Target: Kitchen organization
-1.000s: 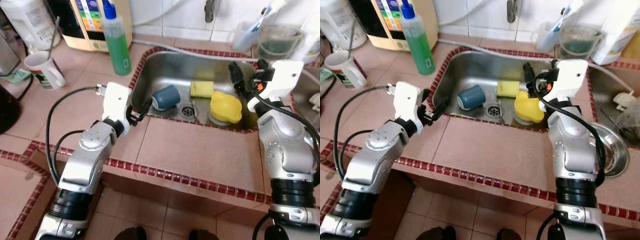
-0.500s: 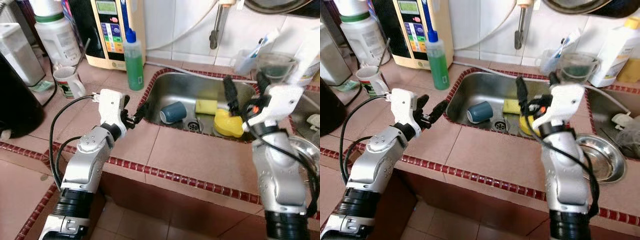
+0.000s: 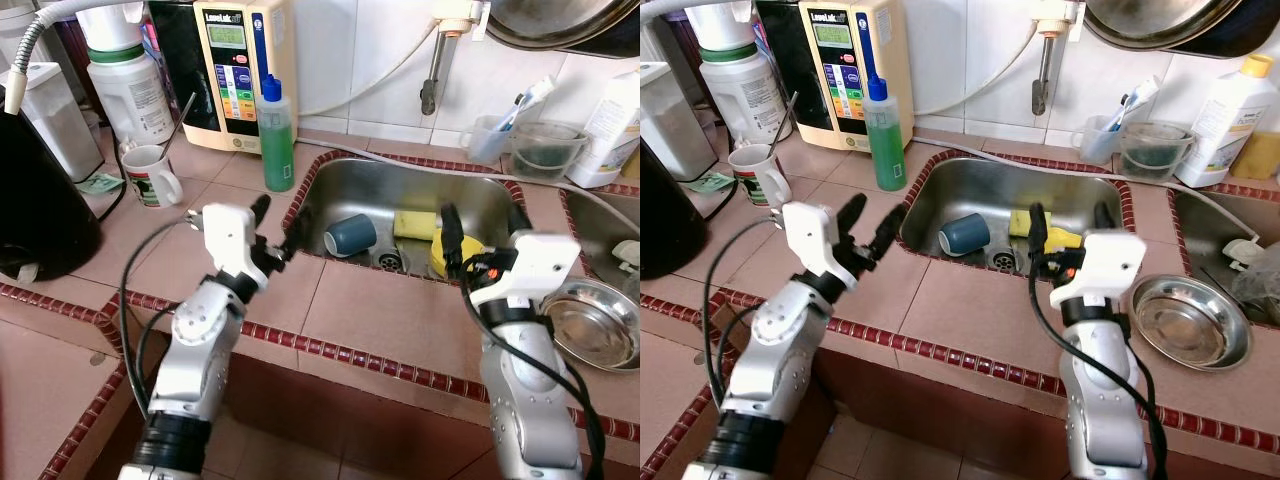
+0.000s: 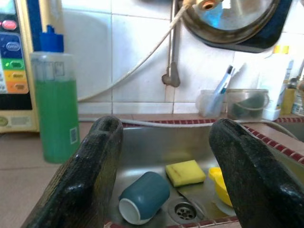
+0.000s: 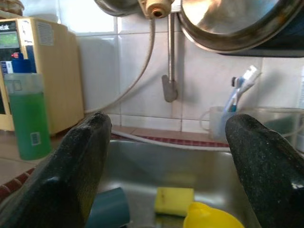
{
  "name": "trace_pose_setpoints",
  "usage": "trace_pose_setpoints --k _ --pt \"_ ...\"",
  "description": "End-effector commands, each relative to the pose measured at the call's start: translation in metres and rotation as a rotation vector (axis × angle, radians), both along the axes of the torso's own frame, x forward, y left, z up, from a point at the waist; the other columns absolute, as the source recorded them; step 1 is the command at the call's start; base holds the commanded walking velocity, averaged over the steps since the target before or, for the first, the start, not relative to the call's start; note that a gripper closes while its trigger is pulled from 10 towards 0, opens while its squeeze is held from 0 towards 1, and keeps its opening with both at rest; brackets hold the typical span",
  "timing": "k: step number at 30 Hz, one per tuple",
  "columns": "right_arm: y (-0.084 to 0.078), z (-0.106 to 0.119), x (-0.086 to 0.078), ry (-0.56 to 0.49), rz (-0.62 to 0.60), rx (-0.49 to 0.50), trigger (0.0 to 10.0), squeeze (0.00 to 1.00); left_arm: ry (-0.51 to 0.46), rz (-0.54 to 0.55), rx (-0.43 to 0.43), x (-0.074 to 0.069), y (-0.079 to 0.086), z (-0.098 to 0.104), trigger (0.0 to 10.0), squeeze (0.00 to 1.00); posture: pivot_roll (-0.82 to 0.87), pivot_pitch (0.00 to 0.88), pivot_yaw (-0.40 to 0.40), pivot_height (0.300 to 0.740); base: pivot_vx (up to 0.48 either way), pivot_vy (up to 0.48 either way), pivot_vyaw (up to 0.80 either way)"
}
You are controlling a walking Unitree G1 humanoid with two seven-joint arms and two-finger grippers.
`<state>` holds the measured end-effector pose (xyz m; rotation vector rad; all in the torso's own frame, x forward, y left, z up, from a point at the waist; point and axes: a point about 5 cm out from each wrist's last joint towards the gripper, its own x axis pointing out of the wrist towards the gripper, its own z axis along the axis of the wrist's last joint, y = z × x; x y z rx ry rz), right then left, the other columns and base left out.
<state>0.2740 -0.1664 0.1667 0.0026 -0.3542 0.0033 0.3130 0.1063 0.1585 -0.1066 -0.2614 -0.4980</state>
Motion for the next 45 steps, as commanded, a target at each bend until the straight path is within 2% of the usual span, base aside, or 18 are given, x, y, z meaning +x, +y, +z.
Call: trace_pose_setpoints --k 1,3,9,11,16,19,32,34,42,45 --pt "-0.001 -0.004 -0.001 0.011 -0.019 -0.013 10.0 0.00 0.016 -0.002 0.018 0.000 0.002 -0.005 10.0 0.00 -0.12 0.000 0.058 0.740 0.000 0.000 0.00" --pt "-0.002 -0.007 -0.004 0.018 -0.037 -0.044 10.0 0.00 -0.003 -0.011 0.037 -0.003 0.002 -0.004 10.0 0.00 -0.11 0.000 0.051 0.740 0.000 0.000 0.00" --pt "-0.004 -0.011 -0.009 0.026 -0.068 -0.017 10.0 0.00 -0.030 -0.012 0.045 -0.006 0.003 -0.003 10.0 0.00 -0.11 0.000 0.047 0.740 0.000 0.000 0.00" --pt "-0.002 -0.012 -0.009 0.028 -0.066 -0.018 10.0 0.00 -0.018 -0.012 0.028 -0.006 0.004 -0.004 10.0 0.00 -0.11 0.000 0.048 0.740 0.000 -0.336 0.00" --pt "0.000 -0.011 -0.010 0.027 -0.059 -0.032 10.0 0.00 -0.022 -0.037 0.046 -0.009 0.001 -0.005 10.0 0.00 -0.11 0.000 0.051 0.740 0.000 -0.480 0.00" --pt "-0.001 -0.012 -0.009 0.030 -0.058 -0.034 10.0 0.00 -0.004 -0.034 0.105 -0.008 0.002 -0.012 10.0 0.00 -0.12 0.000 0.050 0.740 0.000 -0.480 0.00" --pt "-0.004 -0.008 -0.004 0.019 -0.064 -0.042 10.0 0.00 0.025 -0.034 0.101 -0.010 0.001 -0.014 10.0 0.00 -0.10 0.000 0.048 0.740 0.000 -0.453 0.00" --pt "-0.002 -0.009 -0.004 0.025 -0.063 -0.043 10.0 0.00 0.040 -0.037 0.067 -0.011 0.002 -0.013 10.0 0.00 -0.10 0.000 0.048 0.740 0.000 0.000 0.00" --pt "-0.004 -0.014 -0.007 0.057 -0.097 -0.038 10.0 0.00 0.075 -0.064 0.121 -0.013 0.001 -0.015 10.0 0.00 -0.10 0.006 0.049 0.740 0.000 0.000 0.00" --pt "-0.011 -0.018 -0.014 0.088 -0.145 -0.025 10.0 0.00 0.066 -0.115 0.165 -0.021 -0.007 -0.008 10.0 0.00 -0.10 0.025 0.052 0.740 0.000 0.000 0.00"
